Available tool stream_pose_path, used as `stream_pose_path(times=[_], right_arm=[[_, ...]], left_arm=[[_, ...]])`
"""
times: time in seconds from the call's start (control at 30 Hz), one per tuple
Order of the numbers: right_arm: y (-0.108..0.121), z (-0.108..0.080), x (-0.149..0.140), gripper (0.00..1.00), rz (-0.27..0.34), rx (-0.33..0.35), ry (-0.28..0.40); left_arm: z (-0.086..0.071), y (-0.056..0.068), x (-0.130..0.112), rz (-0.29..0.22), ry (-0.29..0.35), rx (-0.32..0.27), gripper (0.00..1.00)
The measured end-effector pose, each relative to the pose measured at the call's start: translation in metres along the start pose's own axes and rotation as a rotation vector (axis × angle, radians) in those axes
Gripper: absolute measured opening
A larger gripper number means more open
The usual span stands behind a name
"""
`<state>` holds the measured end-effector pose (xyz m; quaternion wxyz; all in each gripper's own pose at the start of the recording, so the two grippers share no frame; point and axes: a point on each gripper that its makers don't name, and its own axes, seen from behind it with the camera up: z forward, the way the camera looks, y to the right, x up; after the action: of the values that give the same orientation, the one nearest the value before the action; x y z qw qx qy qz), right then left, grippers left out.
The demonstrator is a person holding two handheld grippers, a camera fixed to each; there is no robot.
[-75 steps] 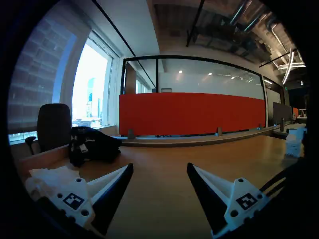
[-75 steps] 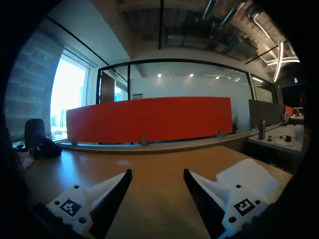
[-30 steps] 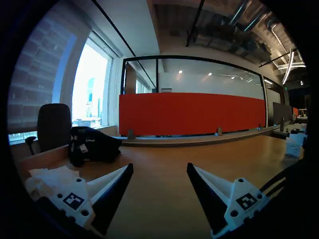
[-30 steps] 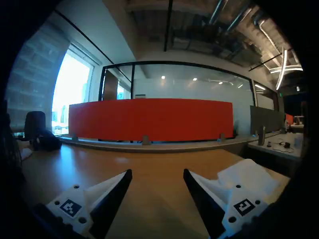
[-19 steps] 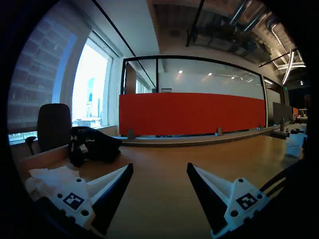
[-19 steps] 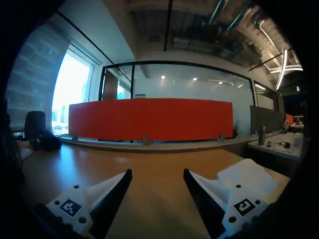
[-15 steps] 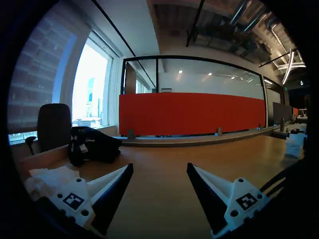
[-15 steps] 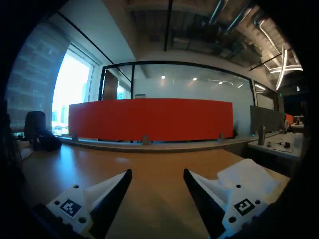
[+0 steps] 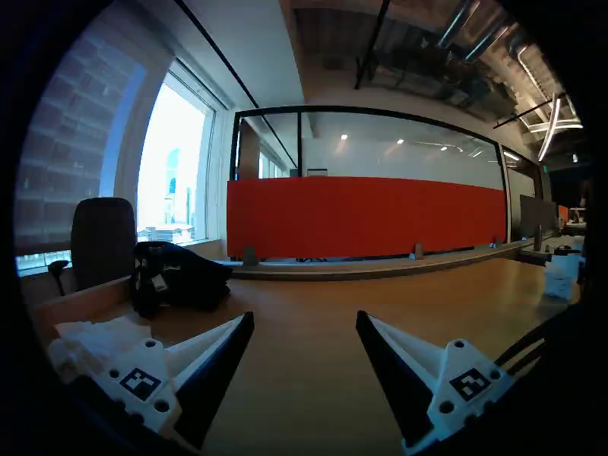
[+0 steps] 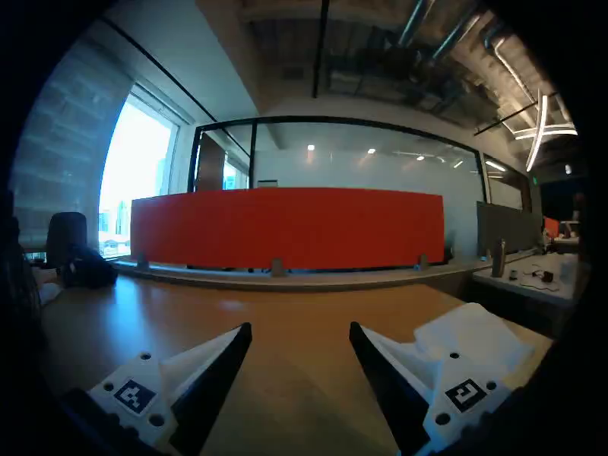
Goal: Fold towel
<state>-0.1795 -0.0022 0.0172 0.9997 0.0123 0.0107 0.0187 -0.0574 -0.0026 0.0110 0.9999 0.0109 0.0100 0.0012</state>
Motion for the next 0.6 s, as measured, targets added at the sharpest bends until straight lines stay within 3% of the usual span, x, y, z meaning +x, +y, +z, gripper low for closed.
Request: stream_pose_path(times=[0.6], right_arm=[[0.0007, 0.0008, 0.0002, 1.00, 0.000, 0.000, 0.000]], left_arm=[[-0.0002, -0.0002, 0.0022, 0.000, -0.001, 0.000, 1.00]])
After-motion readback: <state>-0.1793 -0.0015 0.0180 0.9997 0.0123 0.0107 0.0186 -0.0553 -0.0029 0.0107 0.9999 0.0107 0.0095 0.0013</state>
